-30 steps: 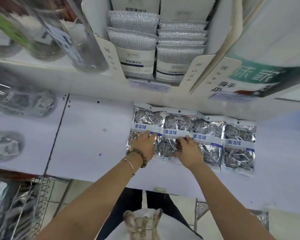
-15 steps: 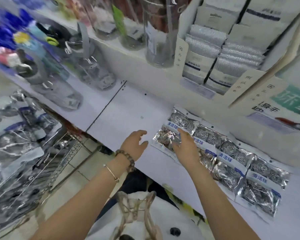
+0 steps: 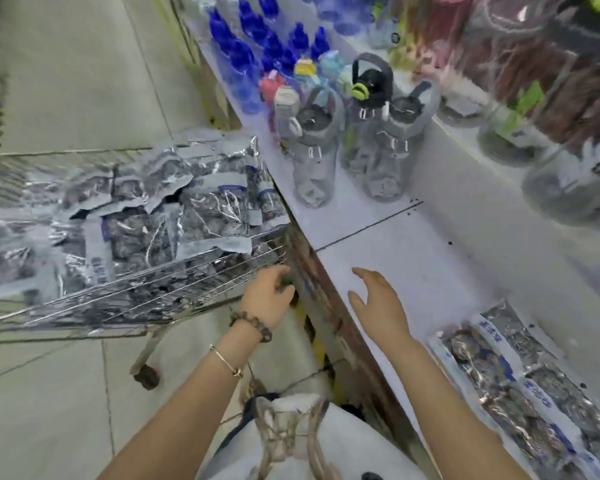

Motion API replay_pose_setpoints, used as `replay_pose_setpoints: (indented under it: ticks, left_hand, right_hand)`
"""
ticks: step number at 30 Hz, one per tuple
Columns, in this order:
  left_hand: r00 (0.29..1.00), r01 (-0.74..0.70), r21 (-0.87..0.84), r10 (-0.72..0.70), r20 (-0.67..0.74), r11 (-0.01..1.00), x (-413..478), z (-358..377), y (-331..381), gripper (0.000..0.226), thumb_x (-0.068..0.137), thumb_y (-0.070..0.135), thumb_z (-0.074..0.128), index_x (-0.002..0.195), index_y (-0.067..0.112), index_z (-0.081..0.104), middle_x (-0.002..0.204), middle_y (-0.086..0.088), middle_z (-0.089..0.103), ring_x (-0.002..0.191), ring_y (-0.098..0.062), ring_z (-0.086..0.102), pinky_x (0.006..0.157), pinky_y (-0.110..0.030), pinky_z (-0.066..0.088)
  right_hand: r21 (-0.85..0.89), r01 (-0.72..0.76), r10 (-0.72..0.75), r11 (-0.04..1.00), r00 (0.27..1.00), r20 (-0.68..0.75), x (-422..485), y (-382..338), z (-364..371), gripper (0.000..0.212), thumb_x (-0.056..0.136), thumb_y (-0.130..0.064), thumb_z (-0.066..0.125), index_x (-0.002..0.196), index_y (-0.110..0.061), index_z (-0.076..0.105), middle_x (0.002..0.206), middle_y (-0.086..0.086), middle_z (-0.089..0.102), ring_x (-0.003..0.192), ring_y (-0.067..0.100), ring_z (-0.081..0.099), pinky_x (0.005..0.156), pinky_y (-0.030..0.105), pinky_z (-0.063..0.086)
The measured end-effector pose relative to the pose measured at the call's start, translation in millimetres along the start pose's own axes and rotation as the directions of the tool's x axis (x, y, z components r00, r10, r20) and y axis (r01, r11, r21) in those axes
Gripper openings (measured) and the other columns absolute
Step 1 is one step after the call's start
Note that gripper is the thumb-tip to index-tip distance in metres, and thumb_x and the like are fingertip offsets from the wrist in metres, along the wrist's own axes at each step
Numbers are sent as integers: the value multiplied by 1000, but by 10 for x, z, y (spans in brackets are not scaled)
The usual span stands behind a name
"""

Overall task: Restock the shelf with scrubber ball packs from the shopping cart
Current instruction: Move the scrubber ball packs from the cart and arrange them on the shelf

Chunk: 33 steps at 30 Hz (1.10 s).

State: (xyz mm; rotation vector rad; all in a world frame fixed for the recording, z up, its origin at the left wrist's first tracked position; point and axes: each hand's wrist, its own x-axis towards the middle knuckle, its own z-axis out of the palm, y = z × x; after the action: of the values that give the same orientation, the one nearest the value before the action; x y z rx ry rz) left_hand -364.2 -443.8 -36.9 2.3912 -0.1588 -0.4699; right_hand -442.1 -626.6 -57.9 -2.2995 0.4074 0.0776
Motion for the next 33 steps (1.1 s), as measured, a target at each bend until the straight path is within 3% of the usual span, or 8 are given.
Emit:
replay_pose_setpoints:
  ticks: [2, 7, 11, 14, 19, 26, 30, 33]
  left_hand:
    - [999, 33, -33, -34, -39, 999, 17, -313, -308, 34, 87, 14, 55, 121, 17, 54, 108, 2, 55, 99, -16, 55, 77, -20, 38]
    - [977, 126, -76, -137, -162, 989, 76, -1080, -1162, 37, 87, 20, 57, 123, 18, 53, 122, 1, 54, 108, -14, 54, 90, -26, 41]
    - [946, 196, -127, -222, -235, 972, 81, -1578, -1657, 37, 87, 23, 57, 123, 20, 52, 118, -2, 57, 99, -16, 56, 85, -34, 48]
    - [922, 244, -161, -280, -269, 956, 67, -1836, -1893, 36, 88, 24, 55, 124, 22, 52, 117, -4, 57, 91, -17, 59, 76, -32, 50]
    - [891, 280, -231, -342, -299, 932, 218, -2089, -2161, 35, 88, 19, 57, 122, 20, 52, 127, 0, 53, 113, -16, 54, 92, -36, 49]
    - [841, 337, -241, -406, -357, 910, 685, -2299, -2222, 38, 89, 19, 54, 127, 16, 49, 130, -3, 50, 100, -12, 54, 79, -26, 48]
    - [814, 392, -237, -455, -362, 889, 1060, -2506, -2272, 37, 90, 19, 53, 127, 17, 48, 133, -2, 49, 115, -17, 50, 89, -29, 43]
    - [788, 434, -207, -481, -384, 876, 1376, -2668, -2282, 37, 91, 21, 52, 128, 18, 47, 133, -2, 49, 106, -14, 53, 84, -30, 46]
  right_hand:
    - [-16, 26, -26, 1000, 999, 29, 140, -344, 255, 43, 95, -20, 49, 137, -17, 43, 136, 4, 47, 123, 18, 44, 98, 23, 32]
    - [-48, 118, -112, 992, 988, 110, 460, -1212, 965, 46, 92, -20, 53, 137, -17, 43, 137, 3, 48, 124, 19, 45, 99, 28, 36]
    - [-64, 185, -171, 981, 969, 179, 655, -1774, 1451, 45, 93, -20, 53, 136, -15, 44, 138, 3, 47, 122, 18, 47, 97, 27, 36]
    - [-52, 201, -184, 978, 954, 236, 762, -2070, 1704, 45, 94, -20, 53, 137, -15, 43, 138, 3, 48, 119, 18, 49, 96, 25, 36]
    - [-57, 230, -206, 971, 936, 285, 993, -2315, 1923, 45, 94, -22, 53, 137, -16, 43, 136, 1, 49, 120, 19, 49, 99, 31, 38]
    - [-39, 185, -169, 982, 949, 265, 1819, -2534, 2018, 42, 93, -20, 54, 134, -14, 47, 133, 3, 53, 118, 19, 52, 99, 36, 42]
    - [-15, 135, -128, 991, 962, 243, 2456, -2672, 2045, 43, 91, -23, 55, 133, -19, 46, 124, 3, 57, 92, 19, 60, 81, 46, 54]
    - [-135, 169, -134, 976, 962, 237, 2900, -2741, 2046, 44, 91, -25, 55, 133, -17, 45, 125, 5, 56, 96, 19, 58, 79, 39, 51]
